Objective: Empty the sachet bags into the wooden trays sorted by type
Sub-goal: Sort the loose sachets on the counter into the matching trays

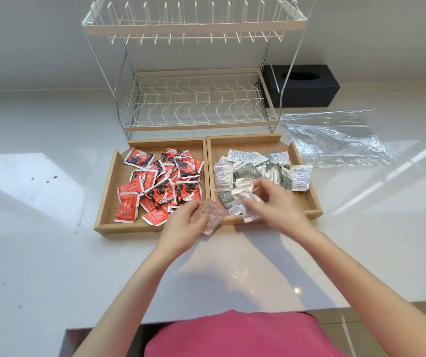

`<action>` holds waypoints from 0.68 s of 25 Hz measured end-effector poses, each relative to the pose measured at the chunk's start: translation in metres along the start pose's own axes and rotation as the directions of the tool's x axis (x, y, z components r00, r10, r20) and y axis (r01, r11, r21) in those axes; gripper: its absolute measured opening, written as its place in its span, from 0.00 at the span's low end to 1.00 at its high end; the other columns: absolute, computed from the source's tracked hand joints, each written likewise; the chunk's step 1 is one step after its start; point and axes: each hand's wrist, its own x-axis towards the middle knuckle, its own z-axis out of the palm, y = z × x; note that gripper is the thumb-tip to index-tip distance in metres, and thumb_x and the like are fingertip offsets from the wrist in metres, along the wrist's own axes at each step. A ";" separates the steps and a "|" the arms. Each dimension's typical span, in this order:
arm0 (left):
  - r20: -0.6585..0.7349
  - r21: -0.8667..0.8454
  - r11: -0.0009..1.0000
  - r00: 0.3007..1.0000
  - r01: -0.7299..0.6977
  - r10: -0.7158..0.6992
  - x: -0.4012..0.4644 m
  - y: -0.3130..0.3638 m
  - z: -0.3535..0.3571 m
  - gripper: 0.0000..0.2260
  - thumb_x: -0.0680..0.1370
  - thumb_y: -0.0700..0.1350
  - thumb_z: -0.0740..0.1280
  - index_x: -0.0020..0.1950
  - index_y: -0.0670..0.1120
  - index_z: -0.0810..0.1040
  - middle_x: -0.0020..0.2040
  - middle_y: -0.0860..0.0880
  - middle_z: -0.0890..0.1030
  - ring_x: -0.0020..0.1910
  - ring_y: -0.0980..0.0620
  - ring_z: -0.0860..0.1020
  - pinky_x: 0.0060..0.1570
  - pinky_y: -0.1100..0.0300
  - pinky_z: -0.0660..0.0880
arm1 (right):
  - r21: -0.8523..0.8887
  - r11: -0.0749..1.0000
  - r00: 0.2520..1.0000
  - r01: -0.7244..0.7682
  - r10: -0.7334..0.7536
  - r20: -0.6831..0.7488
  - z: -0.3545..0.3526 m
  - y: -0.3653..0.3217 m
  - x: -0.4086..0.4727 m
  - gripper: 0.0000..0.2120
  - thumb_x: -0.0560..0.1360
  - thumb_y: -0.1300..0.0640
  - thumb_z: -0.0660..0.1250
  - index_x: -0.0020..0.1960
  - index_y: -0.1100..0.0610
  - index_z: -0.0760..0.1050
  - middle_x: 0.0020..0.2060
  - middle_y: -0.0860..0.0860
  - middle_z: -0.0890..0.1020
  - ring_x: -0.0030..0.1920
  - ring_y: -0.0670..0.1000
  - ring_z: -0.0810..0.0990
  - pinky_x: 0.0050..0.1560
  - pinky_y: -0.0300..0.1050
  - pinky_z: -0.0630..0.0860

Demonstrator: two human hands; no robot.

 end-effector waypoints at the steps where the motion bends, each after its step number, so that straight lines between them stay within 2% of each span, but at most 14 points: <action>1: 0.001 0.000 1.000 1.000 -0.014 0.014 0.010 0.008 0.003 0.06 0.75 0.40 0.62 0.49 0.41 0.77 0.41 0.46 0.79 0.40 0.48 0.74 0.39 0.56 0.66 | 0.014 0.998 0.998 -0.056 0.056 -0.038 -0.008 0.005 0.008 0.08 0.70 0.53 0.69 0.45 0.51 0.70 0.33 0.44 0.76 0.33 0.42 0.72 0.33 0.31 0.66; 4: 0.029 0.031 0.999 0.999 -0.023 0.022 0.040 0.021 0.016 0.07 0.75 0.41 0.62 0.49 0.41 0.77 0.44 0.43 0.81 0.42 0.47 0.76 0.37 0.59 0.64 | 0.042 0.984 0.982 -0.174 0.176 -0.064 -0.019 0.023 0.025 0.09 0.70 0.54 0.69 0.45 0.52 0.70 0.35 0.46 0.76 0.37 0.49 0.73 0.40 0.42 0.67; 6: 0.084 0.078 0.996 0.996 -0.035 0.028 0.053 0.024 0.026 0.09 0.75 0.40 0.62 0.53 0.41 0.77 0.49 0.41 0.82 0.46 0.45 0.77 0.39 0.60 0.65 | 0.042 0.979 0.980 -0.197 0.199 -0.031 -0.020 0.031 0.029 0.09 0.70 0.54 0.69 0.45 0.53 0.70 0.35 0.47 0.76 0.39 0.50 0.74 0.42 0.42 0.67; 7: 0.115 0.103 0.993 0.993 -0.048 0.037 0.057 0.024 0.031 0.11 0.75 0.40 0.62 0.56 0.41 0.75 0.52 0.41 0.81 0.49 0.45 0.77 0.41 0.61 0.67 | 0.033 0.978 0.978 -0.206 0.207 -0.012 -0.020 0.034 0.030 0.08 0.70 0.54 0.69 0.46 0.53 0.70 0.37 0.48 0.76 0.40 0.50 0.75 0.42 0.41 0.68; 9: 0.176 0.186 0.976 0.981 -0.113 0.080 0.060 0.021 0.039 0.17 0.75 0.40 0.61 0.65 0.42 0.69 0.62 0.42 0.76 0.60 0.46 0.74 0.54 0.60 0.68 | -0.024 0.978 0.978 -0.208 0.209 0.015 -0.020 0.038 0.030 0.09 0.71 0.54 0.68 0.49 0.53 0.72 0.42 0.49 0.78 0.44 0.49 0.76 0.45 0.40 0.68; 11: 0.212 0.290 0.936 0.967 -0.202 0.144 0.059 0.017 0.044 0.24 0.75 0.40 0.61 0.70 0.43 0.60 0.68 0.42 0.69 0.67 0.46 0.66 0.65 0.57 0.62 | -0.077 0.980 0.983 -0.185 0.184 -0.009 -0.021 0.040 0.028 0.10 0.71 0.54 0.67 0.52 0.55 0.73 0.43 0.49 0.78 0.44 0.49 0.76 0.47 0.41 0.70; 13: 0.215 0.328 0.910 0.958 -0.255 0.191 0.058 0.016 0.046 0.27 0.75 0.40 0.61 0.72 0.43 0.57 0.69 0.42 0.66 0.69 0.46 0.64 0.68 0.55 0.60 | -0.105 0.981 0.986 -0.165 0.161 -0.045 -0.022 0.040 0.025 0.12 0.72 0.54 0.66 0.53 0.56 0.73 0.43 0.49 0.78 0.44 0.50 0.77 0.49 0.45 0.73; 17: 0.217 0.380 0.874 0.948 -0.302 0.233 0.059 0.026 0.045 0.22 0.75 0.42 0.60 0.70 0.43 0.63 0.68 0.43 0.69 0.68 0.46 0.66 0.67 0.52 0.62 | -0.180 0.976 0.991 -0.122 0.110 -0.074 -0.033 0.038 0.019 0.13 0.73 0.52 0.64 0.56 0.53 0.73 0.44 0.47 0.78 0.45 0.49 0.77 0.50 0.47 0.73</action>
